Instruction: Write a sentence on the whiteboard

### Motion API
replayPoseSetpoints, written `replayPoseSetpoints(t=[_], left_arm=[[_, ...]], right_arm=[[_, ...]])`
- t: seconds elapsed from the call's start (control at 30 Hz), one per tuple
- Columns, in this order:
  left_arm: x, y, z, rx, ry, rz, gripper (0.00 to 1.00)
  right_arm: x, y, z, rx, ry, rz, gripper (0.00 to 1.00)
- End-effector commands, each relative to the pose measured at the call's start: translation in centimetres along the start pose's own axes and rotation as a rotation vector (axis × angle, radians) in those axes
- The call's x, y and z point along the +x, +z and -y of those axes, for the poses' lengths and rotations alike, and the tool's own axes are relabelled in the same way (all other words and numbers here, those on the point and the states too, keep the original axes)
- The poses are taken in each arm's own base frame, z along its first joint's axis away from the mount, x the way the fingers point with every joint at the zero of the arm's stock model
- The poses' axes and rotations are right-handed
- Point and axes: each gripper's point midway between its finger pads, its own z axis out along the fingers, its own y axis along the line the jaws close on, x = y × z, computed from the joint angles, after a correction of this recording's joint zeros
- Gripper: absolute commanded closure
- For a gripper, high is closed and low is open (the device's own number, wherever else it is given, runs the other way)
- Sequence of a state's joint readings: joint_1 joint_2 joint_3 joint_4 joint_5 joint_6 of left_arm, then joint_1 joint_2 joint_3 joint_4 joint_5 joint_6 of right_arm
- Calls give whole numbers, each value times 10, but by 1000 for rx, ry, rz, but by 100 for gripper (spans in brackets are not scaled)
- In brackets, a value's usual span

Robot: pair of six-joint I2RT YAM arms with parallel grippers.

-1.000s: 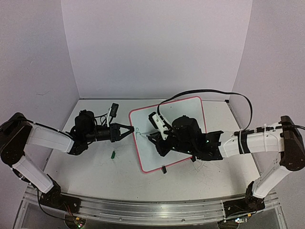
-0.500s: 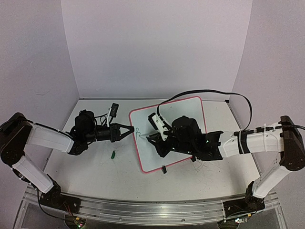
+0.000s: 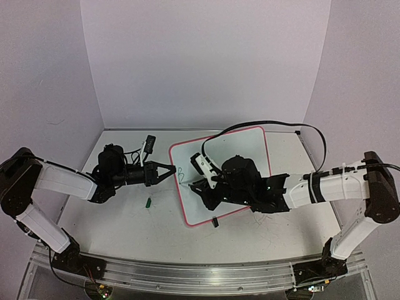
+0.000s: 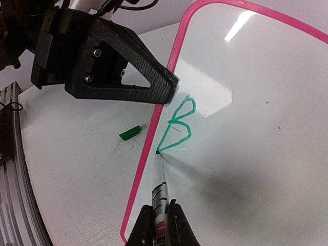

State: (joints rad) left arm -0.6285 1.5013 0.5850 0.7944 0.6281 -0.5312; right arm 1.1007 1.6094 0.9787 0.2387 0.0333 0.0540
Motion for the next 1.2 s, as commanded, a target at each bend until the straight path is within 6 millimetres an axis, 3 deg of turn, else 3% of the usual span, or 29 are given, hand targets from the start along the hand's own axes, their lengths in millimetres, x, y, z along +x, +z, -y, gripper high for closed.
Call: replayPoseSetpoints(t=[0.0,0.13,0.27,0.3,0.4,0.5,0.7,1.17], left_arm=[[-23,0,17,40,58,47,100],[-22,-1,16,36,58,48,100],[-21,-1,15,32,56,46,100],[-21,-1,14,31,56,46,100],[-20,-1,14,29,57,45,100],[-18,-1,13,29,54,38,100],[-18,-1,14,31,51,38,100],[-17,-2,12,20,51,30,100]], right_arm=[[-5,6,0,11,15,14,100],[-19,-3,1,16,28,61,100],[-46,-40,-2,-29,34,194,100],[-55,-54,2,-22,33,233,100],[-59,-71,19,62,7,259,100],[-56,-65,23,86,-62,217,100],[-65,-48,12,41,-133,181,100],[-56,-34,0,-21,-117,160,100]])
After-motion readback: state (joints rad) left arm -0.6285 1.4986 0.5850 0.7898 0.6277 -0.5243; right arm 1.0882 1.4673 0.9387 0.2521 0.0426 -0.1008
